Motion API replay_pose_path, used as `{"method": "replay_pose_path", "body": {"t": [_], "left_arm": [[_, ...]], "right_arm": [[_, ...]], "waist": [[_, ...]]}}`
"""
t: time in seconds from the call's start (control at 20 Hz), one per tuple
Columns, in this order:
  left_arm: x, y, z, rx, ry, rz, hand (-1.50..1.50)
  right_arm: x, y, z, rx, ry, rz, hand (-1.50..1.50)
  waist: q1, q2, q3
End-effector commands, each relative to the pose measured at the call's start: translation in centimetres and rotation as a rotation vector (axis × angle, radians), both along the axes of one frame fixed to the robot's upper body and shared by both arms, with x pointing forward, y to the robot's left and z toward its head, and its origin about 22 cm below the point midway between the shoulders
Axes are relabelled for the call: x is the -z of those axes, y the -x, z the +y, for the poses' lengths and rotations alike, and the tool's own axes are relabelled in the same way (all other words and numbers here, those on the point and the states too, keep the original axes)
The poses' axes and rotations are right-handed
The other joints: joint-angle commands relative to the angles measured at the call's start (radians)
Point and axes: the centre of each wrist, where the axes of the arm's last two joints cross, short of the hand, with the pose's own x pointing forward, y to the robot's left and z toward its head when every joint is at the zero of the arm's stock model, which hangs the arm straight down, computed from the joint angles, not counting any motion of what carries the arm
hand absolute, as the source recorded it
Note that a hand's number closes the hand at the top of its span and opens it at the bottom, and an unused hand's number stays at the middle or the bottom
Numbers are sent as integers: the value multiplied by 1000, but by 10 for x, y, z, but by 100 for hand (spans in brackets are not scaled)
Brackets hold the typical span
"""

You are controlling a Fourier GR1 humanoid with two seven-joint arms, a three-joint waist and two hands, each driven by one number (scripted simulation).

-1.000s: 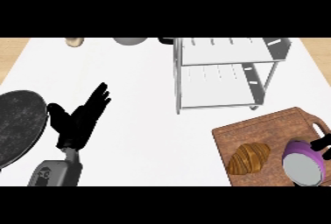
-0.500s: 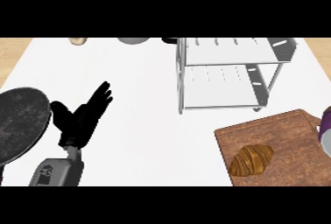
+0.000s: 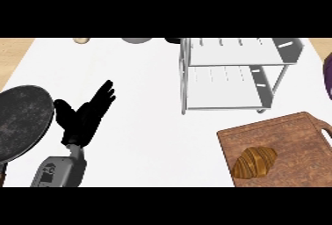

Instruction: Pick the can from the cutting board and place it in the tiered basket

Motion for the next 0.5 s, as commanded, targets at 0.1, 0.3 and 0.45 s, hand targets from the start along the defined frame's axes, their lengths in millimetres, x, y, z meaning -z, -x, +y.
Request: {"method": "replay_pose_path", "body": {"t": [0.1, 0.3, 0.45], "left_arm": [[9, -10, -3, 9, -5, -12, 0], [11, 2, 1, 3, -17, -4, 0], [16, 23, 9, 1, 1, -5, 0]], "right_arm": [[-41, -32, 34, 34, -55, 66, 150], [-33, -89, 18, 66, -110, 71, 150], [-11, -109, 36, 74, -124, 65, 150]], "waist": [[-3, 1, 0], [7, 4, 2], [10, 3, 2]]}}
